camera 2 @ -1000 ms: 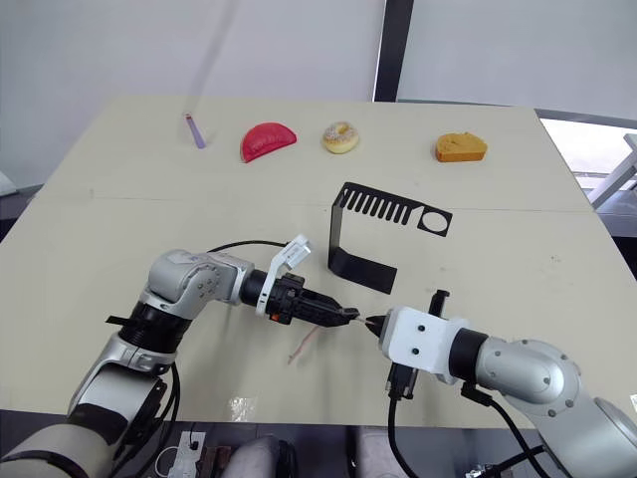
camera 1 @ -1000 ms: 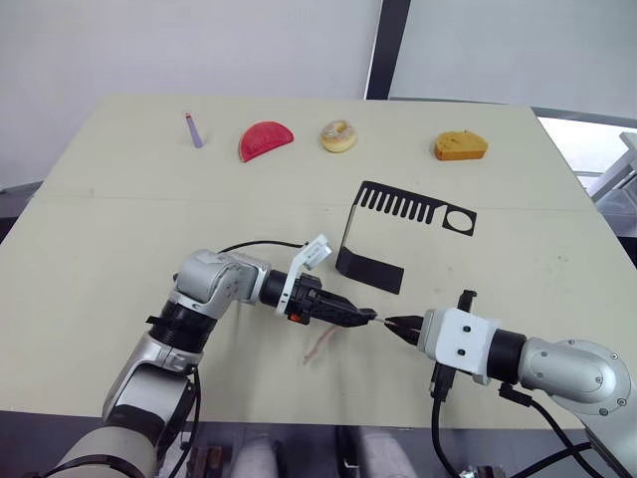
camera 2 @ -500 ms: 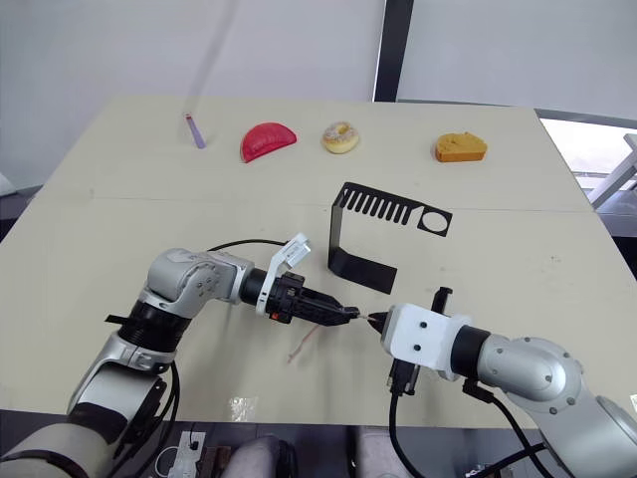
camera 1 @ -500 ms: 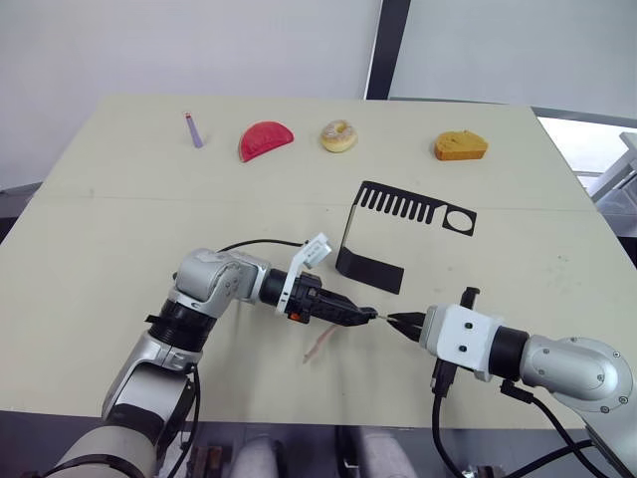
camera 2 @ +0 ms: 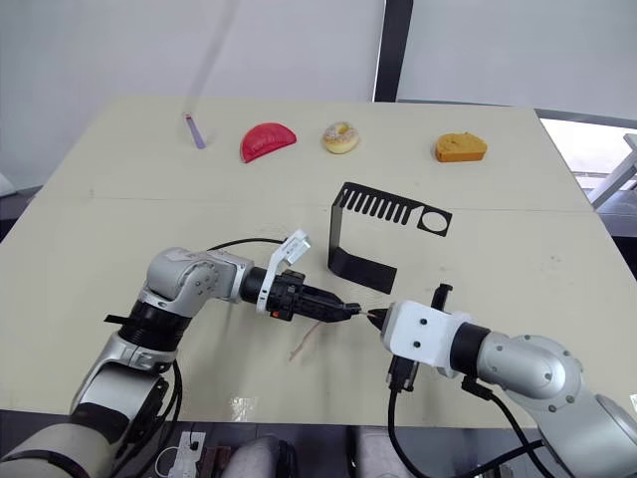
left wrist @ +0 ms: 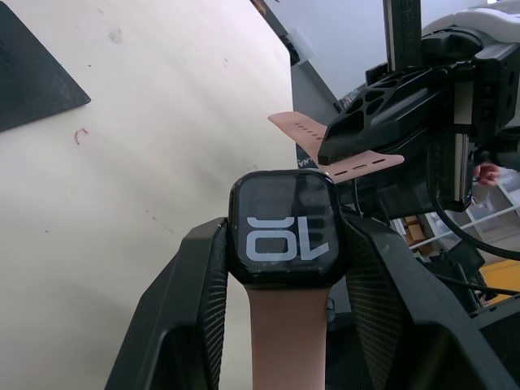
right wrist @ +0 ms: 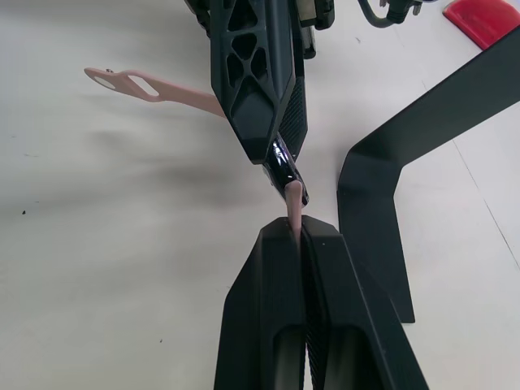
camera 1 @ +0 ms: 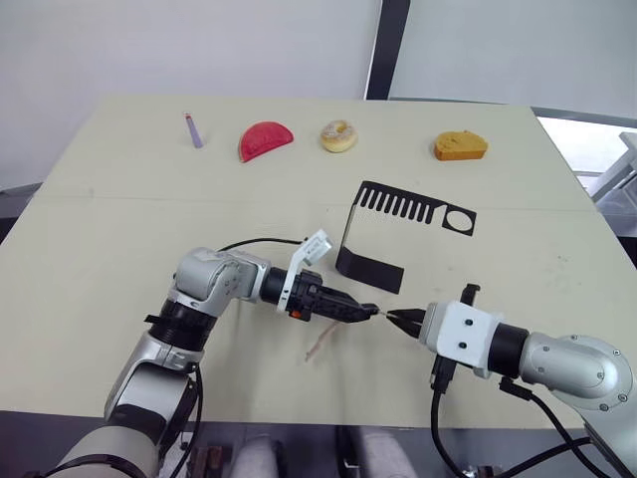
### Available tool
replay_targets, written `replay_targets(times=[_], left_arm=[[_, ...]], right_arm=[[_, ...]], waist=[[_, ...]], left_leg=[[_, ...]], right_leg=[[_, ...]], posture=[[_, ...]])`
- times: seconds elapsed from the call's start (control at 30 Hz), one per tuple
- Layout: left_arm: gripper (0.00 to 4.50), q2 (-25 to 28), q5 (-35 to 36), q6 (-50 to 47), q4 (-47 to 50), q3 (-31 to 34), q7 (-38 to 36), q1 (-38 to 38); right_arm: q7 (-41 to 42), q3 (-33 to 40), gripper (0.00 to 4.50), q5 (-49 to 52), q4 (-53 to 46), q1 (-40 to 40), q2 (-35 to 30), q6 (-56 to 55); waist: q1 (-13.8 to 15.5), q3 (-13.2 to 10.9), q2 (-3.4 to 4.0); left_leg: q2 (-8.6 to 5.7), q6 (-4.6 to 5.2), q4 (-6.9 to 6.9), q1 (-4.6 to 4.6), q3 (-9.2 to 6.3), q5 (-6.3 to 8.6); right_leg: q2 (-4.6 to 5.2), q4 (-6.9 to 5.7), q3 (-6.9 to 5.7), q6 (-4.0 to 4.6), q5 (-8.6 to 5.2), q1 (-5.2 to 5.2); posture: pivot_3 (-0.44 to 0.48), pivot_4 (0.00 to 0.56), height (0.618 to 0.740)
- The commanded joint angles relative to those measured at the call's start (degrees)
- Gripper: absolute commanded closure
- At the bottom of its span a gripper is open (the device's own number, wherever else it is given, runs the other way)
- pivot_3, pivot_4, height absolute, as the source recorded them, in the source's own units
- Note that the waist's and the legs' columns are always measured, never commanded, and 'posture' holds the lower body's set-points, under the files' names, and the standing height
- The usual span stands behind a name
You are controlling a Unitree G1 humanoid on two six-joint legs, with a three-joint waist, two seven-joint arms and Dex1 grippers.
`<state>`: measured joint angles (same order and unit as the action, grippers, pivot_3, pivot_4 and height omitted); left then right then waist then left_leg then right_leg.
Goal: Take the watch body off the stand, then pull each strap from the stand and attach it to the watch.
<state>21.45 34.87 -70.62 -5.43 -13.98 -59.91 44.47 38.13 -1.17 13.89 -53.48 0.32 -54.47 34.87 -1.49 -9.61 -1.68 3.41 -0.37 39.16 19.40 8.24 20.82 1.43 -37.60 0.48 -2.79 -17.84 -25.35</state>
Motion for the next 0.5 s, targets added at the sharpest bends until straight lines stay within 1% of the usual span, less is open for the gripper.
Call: replay_targets(times=[0.03,0.5], left_arm=[[2.90,-0.5,1.5,-0.1,0.9,0.8,0.0,1.0],[2.90,-1.4,1.8,-0.3,1.0,1.1,0.5,0.9]], right_arm=[[0.0,0.1,4.50,-0.4,-2.1,-0.8,0.5,-0.1],[0.1,-1.9,4.50,-1.3,-3.1,-3.5,0.9,1.2]], waist=[[0.0,0.0,0.00],[-0.1,0.0,0.00]], left_leg=[[0.00,0.00,0.00,0.00,0.00,0.00],[0.00,-0.01,0.00,-0.01,0.01,0.00]], right_leg=[[0.00,0.00,0.00,0.00,0.00,0.00],[0.00,-0.03,0.00,0.01,0.00,0.00]], posture=[[0.000,0.150,0.737],[0.000,0.150,0.737]])
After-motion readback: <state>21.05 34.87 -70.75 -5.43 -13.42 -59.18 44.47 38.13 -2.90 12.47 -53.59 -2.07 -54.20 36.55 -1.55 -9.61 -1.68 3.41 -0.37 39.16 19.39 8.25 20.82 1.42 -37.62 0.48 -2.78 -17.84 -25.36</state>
